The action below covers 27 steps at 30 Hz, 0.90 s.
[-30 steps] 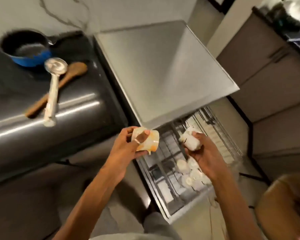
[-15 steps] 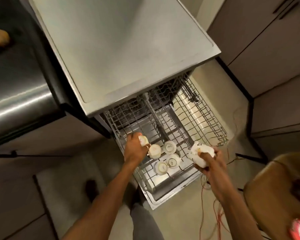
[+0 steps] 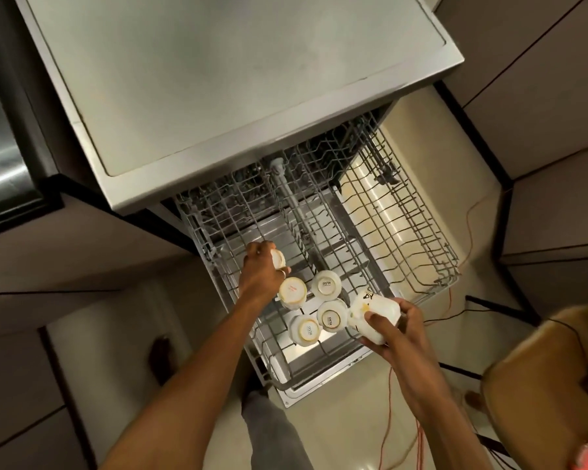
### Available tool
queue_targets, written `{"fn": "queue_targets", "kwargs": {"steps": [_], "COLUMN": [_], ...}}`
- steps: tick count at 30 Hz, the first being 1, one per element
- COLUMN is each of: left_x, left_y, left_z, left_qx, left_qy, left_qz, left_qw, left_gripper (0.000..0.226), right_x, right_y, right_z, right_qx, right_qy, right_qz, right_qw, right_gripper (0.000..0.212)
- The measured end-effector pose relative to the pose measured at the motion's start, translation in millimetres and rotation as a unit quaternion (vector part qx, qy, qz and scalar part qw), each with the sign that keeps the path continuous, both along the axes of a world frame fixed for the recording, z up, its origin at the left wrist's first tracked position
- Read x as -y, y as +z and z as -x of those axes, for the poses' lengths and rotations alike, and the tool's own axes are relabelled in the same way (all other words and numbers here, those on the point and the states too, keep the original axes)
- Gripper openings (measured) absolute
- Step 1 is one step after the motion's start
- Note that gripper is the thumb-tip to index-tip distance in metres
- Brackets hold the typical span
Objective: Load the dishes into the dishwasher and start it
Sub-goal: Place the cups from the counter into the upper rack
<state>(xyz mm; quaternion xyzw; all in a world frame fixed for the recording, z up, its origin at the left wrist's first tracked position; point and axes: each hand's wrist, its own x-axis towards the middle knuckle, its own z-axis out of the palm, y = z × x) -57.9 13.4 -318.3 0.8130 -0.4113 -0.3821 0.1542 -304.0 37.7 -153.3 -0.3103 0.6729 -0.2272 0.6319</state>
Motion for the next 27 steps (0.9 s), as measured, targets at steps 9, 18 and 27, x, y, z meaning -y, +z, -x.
{"fn": "queue_targets", "kwargs": {"steps": [9,18,27], "left_x": [2,-39,-44], "left_y": [-12,31,50], "left_z": [1,-19,-24], "left_qx": [-0.030,-0.038,-0.051], "left_qy": [0.003,0.036,0.069], "left_qz": [-0.065,0.010,0.030], "left_qw": [0.997,0.999,0.996], "left_gripper": [0.085,0.070,0.063], "right_x": [38,108,106], "right_y": [-22,-95,-146], "right_z": [-30,-111,-137], "right_qx": [-0.075,-0.333,-0.397], "right_qy": [0.088,0.405,0.498], "right_qz": [0.031,0.192,0.125], "right_qw": [0.993,0.829,0.761], "right_gripper": [0.048,0.069,0.086]}}
